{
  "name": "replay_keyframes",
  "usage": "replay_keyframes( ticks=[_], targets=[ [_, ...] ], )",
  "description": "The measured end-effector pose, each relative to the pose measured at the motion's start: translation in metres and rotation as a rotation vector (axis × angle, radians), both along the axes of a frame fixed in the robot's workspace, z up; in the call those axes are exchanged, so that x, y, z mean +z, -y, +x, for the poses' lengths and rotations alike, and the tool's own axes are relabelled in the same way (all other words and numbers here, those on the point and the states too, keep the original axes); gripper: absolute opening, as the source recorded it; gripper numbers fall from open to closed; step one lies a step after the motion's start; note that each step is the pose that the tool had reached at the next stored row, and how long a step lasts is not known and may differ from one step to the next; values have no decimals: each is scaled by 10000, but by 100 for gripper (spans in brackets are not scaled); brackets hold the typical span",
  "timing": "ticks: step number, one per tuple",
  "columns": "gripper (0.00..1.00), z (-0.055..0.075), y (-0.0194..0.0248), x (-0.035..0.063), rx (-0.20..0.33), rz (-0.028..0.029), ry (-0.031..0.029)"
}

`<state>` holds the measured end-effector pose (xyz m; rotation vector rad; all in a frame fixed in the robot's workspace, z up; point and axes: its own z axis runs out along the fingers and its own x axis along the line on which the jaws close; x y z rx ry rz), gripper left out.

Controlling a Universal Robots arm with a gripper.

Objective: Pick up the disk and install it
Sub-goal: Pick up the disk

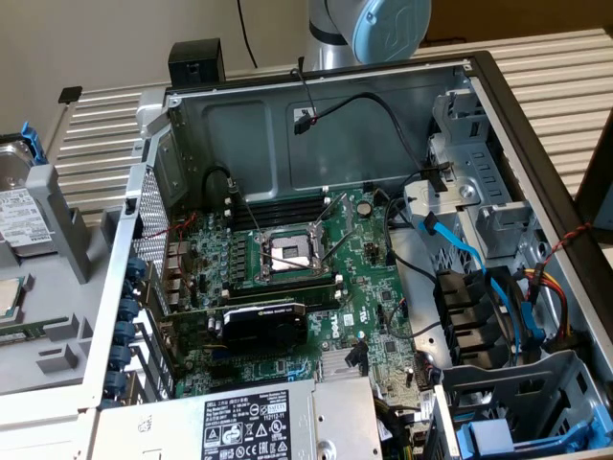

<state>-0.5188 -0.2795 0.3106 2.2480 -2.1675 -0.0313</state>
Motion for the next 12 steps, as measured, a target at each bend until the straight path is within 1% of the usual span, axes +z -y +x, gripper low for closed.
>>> replay_keyframes(
  ticks=[4,7,12],
  targets=[
    [65,0,-1,-50,0,0,-2],
    [65,0,-3,-64,-1,-1,-16],
    [65,0,-6,-90,0,0,-21]
  ],
)
